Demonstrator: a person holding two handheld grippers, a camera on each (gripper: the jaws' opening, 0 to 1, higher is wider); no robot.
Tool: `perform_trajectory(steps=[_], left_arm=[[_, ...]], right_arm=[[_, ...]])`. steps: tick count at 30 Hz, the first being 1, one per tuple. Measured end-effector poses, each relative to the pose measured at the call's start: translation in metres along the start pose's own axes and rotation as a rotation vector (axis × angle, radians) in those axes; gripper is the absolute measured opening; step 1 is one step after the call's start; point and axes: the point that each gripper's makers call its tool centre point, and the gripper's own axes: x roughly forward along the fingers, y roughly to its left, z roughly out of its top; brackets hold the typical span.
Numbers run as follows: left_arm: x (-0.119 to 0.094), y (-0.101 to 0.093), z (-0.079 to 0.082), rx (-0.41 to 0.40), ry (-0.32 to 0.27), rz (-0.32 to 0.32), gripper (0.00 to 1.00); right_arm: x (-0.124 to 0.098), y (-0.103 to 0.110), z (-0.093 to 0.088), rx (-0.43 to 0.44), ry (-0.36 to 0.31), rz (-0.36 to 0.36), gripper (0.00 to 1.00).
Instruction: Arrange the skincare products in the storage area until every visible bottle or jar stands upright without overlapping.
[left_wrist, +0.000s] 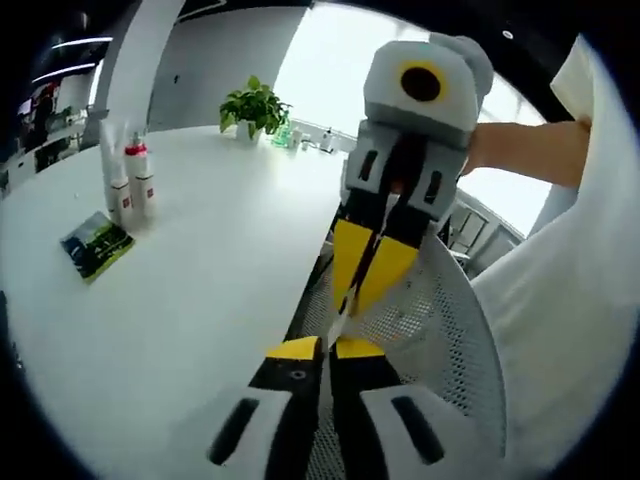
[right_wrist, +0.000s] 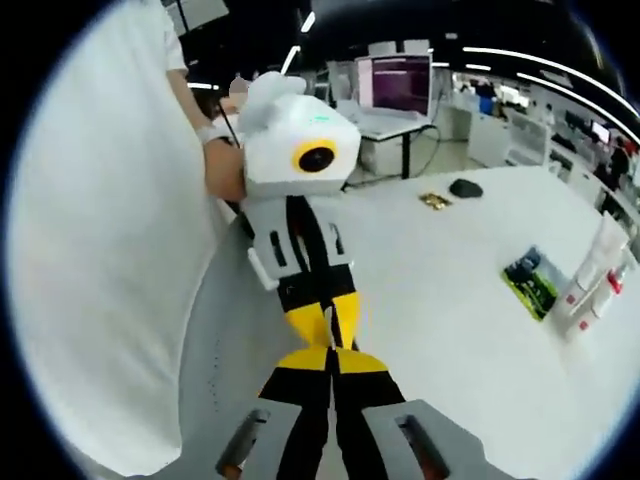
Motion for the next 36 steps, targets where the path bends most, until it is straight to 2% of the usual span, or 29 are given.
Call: perform_trajectory(steps=[2,3,5,6,8,9,10,13,14,15,16,18,19,20,21,24,27,31,34,36], left_arm=[[-0.005,0.002,0.002,-0.048,-0.008,0.0,0.0],[-0.008,0.003,0.005,-0.09,-0.026,0.001,0.0],[-0.015,0.009,0.012,-0.183,-0.079,0.004,0.0],[-0.02,0.011,0.017,-0.247,-0.119,-0.008,0.0],[-0.028,0.013,0.029,-0.385,-0.21,-0.056,0.0],[-0.031,0.013,0.035,-0.428,-0.251,-0.072,0.0],[-0.034,0.015,0.039,-0.469,-0.282,-0.076,0.0],[-0.041,0.013,0.05,-0.571,-0.372,-0.15,0.0],[-0.043,0.011,0.055,-0.598,-0.406,-0.184,0.0],[-0.045,0.009,0.059,-0.618,-0.428,-0.21,0.0],[-0.046,0.008,0.059,-0.624,-0.428,-0.214,0.0],[-0.045,0.01,0.056,-0.623,-0.417,-0.199,0.0],[-0.045,0.009,0.056,-0.624,-0.416,-0.201,0.0],[-0.046,0.007,0.058,-0.63,-0.423,-0.216,0.0],[-0.046,0.007,0.058,-0.636,-0.426,-0.217,0.0],[-0.043,0.01,0.054,-0.627,-0.41,-0.196,0.0],[-0.04,0.005,0.054,-0.629,-0.402,-0.213,0.0],[-0.036,0.0,0.051,-0.608,-0.37,-0.214,0.0],[-0.035,0.003,0.048,-0.62,-0.359,-0.196,0.0],[-0.036,0.004,0.048,-0.618,-0.366,-0.192,0.0]], right_arm=[[0.001,-0.003,0.003,0.046,-0.022,-0.004,0.0],[0.0,-0.006,0.006,0.106,-0.048,-0.02,0.0],[-0.006,-0.021,0.009,0.171,-0.103,-0.081,0.07],[-0.008,-0.024,0.01,0.195,-0.118,-0.091,0.13],[-0.013,-0.031,0.012,0.341,-0.198,-0.093,0.25],[-0.015,-0.027,0.015,0.407,-0.244,-0.044,0.31],[-0.016,-0.033,0.014,0.438,-0.268,-0.066,0.32],[-0.021,-0.033,0.02,0.554,-0.381,-0.029,0.31],[-0.025,-0.032,0.029,0.645,-0.469,0.006,0.31],[-0.027,-0.032,0.031,0.707,-0.51,0.03,0.31],[-0.03,-0.03,0.035,0.758,-0.557,0.072,0.29],[-0.035,-0.028,0.042,0.793,-0.619,0.106,0.19],[-0.036,-0.028,0.042,0.795,-0.625,0.107,0.09],[-0.036,-0.03,0.038,0.796,-0.621,0.091,0.06],[-0.037,-0.032,0.039,0.818,-0.638,0.088,0.07],[-0.034,-0.029,0.037,0.809,-0.617,0.089,0.06],[-0.029,-0.025,0.038,0.818,-0.604,0.1,0.15],[-0.024,-0.024,0.038,0.787,-0.59,0.097,0.1],[-0.023,-0.024,0.038,0.774,-0.583,0.093,0.0],[-0.024,-0.024,0.039,0.771,-0.591,0.095,0.0]])
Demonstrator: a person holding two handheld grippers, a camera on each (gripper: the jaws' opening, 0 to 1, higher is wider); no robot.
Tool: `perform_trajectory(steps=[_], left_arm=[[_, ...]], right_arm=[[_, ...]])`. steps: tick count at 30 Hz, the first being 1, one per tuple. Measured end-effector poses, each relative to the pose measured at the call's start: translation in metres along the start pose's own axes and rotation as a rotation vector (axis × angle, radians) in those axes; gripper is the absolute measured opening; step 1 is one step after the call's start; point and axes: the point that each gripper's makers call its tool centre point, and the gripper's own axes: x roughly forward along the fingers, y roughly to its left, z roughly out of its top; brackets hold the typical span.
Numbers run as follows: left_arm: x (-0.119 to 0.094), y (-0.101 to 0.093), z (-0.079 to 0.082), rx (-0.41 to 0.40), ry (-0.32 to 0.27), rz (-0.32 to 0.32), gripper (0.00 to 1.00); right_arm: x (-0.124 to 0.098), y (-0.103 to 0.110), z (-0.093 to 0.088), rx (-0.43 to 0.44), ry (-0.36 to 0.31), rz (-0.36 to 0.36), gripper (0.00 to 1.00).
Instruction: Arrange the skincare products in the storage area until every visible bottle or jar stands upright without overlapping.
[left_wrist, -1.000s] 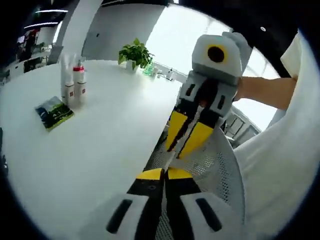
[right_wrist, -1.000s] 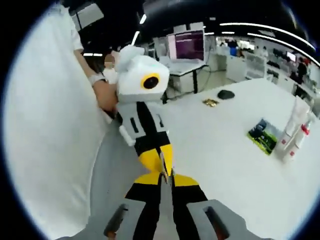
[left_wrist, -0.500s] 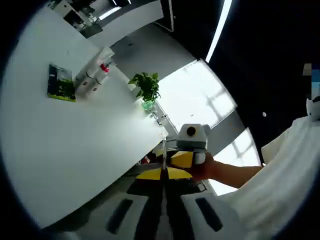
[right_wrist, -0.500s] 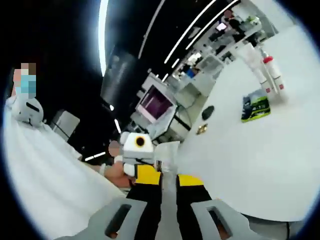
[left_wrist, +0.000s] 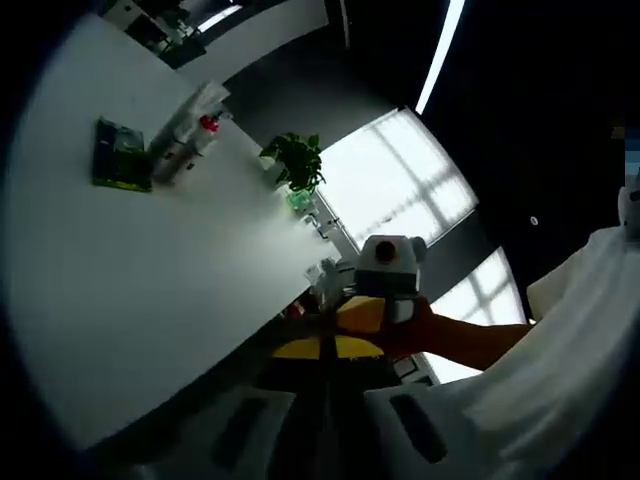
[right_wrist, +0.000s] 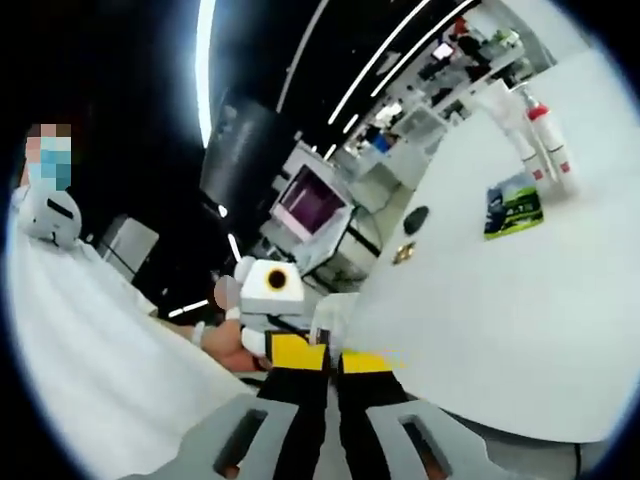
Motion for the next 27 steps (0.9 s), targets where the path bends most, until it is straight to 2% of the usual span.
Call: perform_trajectory(steps=[3,4,6,9,15,19,20,22,24,27], left_arm=[[-0.002,-0.001,0.003,-0.013,-0.022,-0.016,0.0],[-0.002,-0.003,0.004,-0.02,-0.028,-0.028,0.0],[-0.002,-0.004,0.004,-0.033,-0.027,-0.04,0.0],[0.0,-0.003,0.004,-0.037,-0.027,-0.036,0.0],[-0.003,-0.004,0.008,-0.058,-0.047,-0.045,0.0],[-0.005,-0.005,0.011,-0.078,-0.055,-0.065,0.0],[-0.006,-0.004,0.014,-0.092,-0.069,-0.06,0.01],[-0.009,0.002,0.027,-0.104,-0.141,-0.047,0.03],[-0.012,0.003,0.032,-0.118,-0.164,-0.061,0.02],[-0.012,0.004,0.031,-0.073,-0.152,-0.077,0.0]], right_arm=[[0.0,0.003,0.004,0.017,-0.021,0.028,0.0],[0.0,0.006,0.006,0.053,-0.031,0.049,0.0],[0.0,0.003,0.006,0.115,-0.035,0.044,0.0],[-0.001,-0.001,0.007,0.1,-0.034,0.039,0.0],[0.001,-0.001,0.011,0.152,-0.055,0.071,0.0],[0.003,0.002,0.013,0.153,-0.064,0.094,0.0],[0.004,0.002,0.012,0.15,-0.055,0.096,0.0],[0.005,0.001,0.008,0.164,-0.027,0.1,0.0],[0.006,0.0,0.006,0.175,-0.024,0.104,0.0],[0.01,0.004,0.006,0.23,-0.02,0.111,0.0]])
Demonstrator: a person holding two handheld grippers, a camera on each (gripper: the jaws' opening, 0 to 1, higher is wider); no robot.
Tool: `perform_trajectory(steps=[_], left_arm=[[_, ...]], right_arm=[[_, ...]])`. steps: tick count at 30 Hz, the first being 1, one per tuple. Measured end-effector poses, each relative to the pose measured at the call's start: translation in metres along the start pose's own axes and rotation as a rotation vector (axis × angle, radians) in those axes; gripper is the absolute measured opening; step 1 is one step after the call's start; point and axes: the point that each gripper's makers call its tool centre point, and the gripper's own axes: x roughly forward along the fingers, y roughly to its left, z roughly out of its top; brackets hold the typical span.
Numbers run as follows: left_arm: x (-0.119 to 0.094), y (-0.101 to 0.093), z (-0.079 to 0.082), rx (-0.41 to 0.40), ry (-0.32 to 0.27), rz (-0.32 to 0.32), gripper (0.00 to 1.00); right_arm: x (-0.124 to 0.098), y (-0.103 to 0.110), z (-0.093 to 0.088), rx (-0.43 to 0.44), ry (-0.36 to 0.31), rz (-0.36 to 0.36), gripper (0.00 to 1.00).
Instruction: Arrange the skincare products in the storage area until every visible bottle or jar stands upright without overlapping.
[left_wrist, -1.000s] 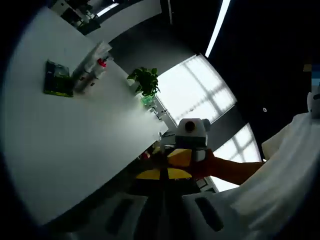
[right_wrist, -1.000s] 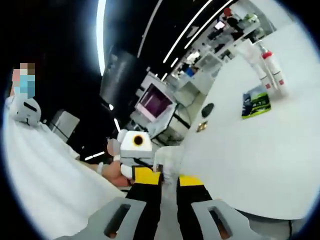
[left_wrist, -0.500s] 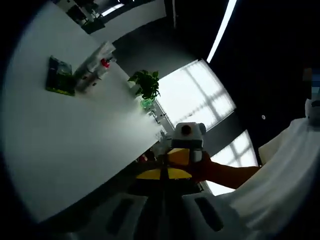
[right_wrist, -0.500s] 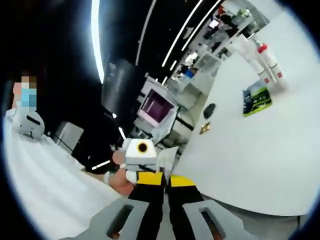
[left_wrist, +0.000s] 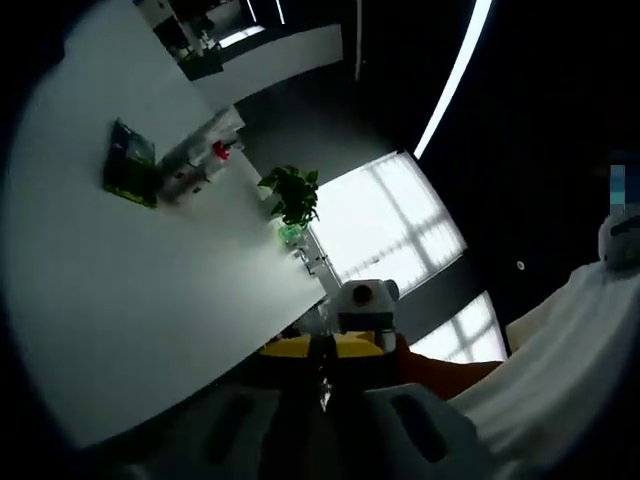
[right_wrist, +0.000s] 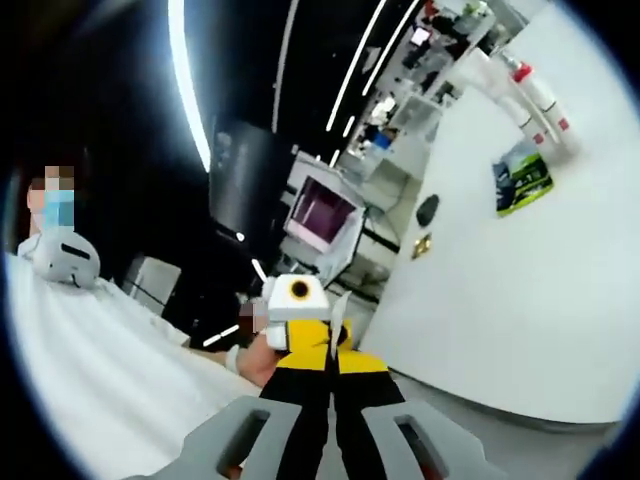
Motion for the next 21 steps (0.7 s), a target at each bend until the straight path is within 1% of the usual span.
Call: perform_trajectory(steps=[2,4,5,6,8,9,11,12,16,19,20,21], left_arm=[[0.002,0.002,0.001,0.008,0.003,0.005,0.0],[0.006,0.004,0.005,0.004,0.005,0.004,0.0],[0.008,0.004,0.007,0.056,0.01,0.005,0.0],[0.01,0.003,0.007,0.067,0.021,0.002,0.0],[0.014,0.008,0.007,0.035,0.058,0.017,0.0],[0.017,0.008,0.008,0.033,0.068,0.02,0.0],[0.019,0.009,0.009,0.042,0.088,0.023,0.0],[0.019,0.01,0.008,0.059,0.12,0.03,0.0],[0.018,0.011,0.009,0.056,0.147,0.029,0.0],[0.016,0.012,0.01,0.025,0.14,0.029,0.01],[0.018,0.01,0.01,0.006,0.144,0.022,0.01],[0.019,0.01,0.008,0.009,0.153,0.016,0.0]], right_arm=[[0.0,-0.004,-0.001,0.02,-0.008,-0.008,0.0],[-0.001,-0.006,0.002,0.057,-0.035,-0.007,0.0],[-0.001,-0.006,0.003,0.069,-0.043,-0.006,0.0],[-0.003,-0.007,0.003,0.071,-0.045,-0.007,0.0],[-0.005,-0.009,0.004,0.073,-0.052,-0.015,0.0],[-0.006,-0.011,0.006,0.076,-0.061,-0.015,0.0],[-0.007,-0.013,0.007,0.081,-0.067,-0.013,0.0],[-0.007,-0.013,0.008,0.081,-0.068,-0.014,0.0],[-0.005,-0.013,0.009,0.075,-0.067,-0.012,0.0],[-0.003,-0.011,0.011,0.068,-0.082,-0.001,0.0],[-0.002,-0.011,0.012,0.073,-0.088,0.0,0.0],[-0.001,-0.011,0.012,0.074,-0.09,-0.001,0.0]])
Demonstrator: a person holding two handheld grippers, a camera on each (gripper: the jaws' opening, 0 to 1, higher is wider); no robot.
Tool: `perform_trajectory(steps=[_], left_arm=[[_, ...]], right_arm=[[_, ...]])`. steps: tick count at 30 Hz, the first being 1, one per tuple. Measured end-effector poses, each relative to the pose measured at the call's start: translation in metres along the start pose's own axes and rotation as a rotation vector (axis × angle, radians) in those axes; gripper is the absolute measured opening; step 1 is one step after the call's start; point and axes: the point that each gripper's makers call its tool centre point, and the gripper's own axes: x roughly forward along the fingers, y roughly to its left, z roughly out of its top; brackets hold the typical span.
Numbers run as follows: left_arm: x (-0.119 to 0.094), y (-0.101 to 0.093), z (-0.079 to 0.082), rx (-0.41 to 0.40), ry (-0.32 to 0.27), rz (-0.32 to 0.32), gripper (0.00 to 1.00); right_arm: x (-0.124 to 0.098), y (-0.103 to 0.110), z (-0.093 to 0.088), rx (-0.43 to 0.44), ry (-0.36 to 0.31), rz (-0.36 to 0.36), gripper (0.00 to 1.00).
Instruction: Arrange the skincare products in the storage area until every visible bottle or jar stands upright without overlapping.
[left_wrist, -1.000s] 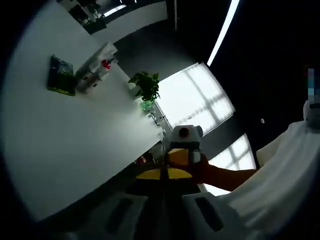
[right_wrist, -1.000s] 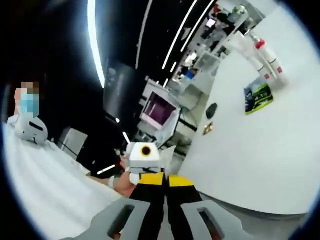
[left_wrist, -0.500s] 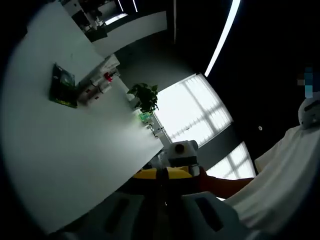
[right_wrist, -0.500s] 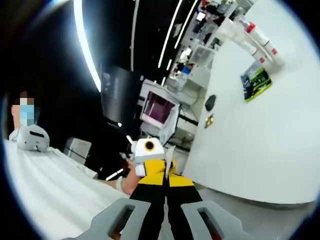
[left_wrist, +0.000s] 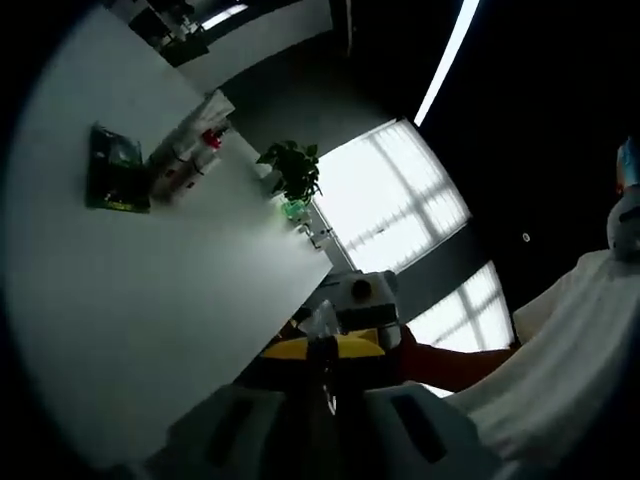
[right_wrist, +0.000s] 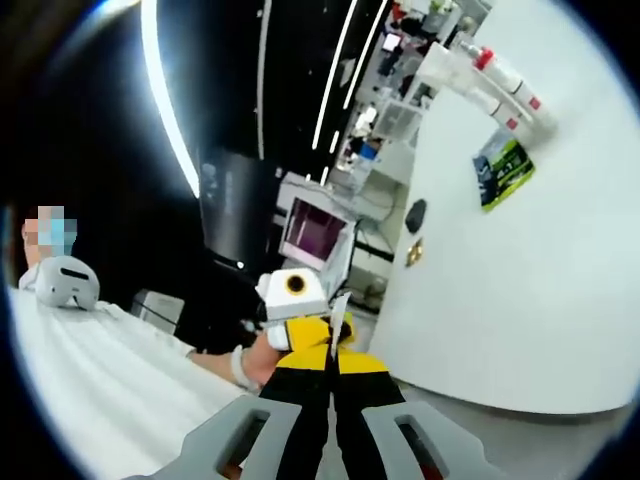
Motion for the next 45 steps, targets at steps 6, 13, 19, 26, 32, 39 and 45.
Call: perform_trajectory(steps=[6,13,19,26,32,39,45], left_arm=[[0.004,0.004,0.002,-0.005,0.038,-0.013,0.0],[-0.007,0.018,0.017,-0.022,0.026,0.016,0.0],[-0.024,0.043,0.043,-0.044,-0.024,0.071,0.0],[-0.035,0.071,0.068,-0.073,-0.078,0.133,0.0],[-0.04,0.093,0.087,-0.091,-0.102,0.174,0.0],[-0.037,0.113,0.112,-0.105,-0.123,0.208,0.0],[-0.031,0.126,0.135,-0.093,-0.121,0.222,0.0]], right_arm=[[0.0,-0.004,0.004,-0.057,-0.006,-0.024,0.0],[-0.013,-0.029,0.008,-0.27,0.05,-0.206,0.15],[-0.045,-0.09,-0.003,-0.725,0.289,-0.604,0.21],[-0.037,-0.117,-0.023,-1.073,0.503,-0.743,0.23],[-0.04,-0.114,-0.017,-1.153,0.489,-0.741,0.19],[-0.047,-0.121,-0.013,-1.08,0.477,-0.78,0.15],[-0.045,-0.122,-0.02,-1.109,0.521,-0.757,0.13]])
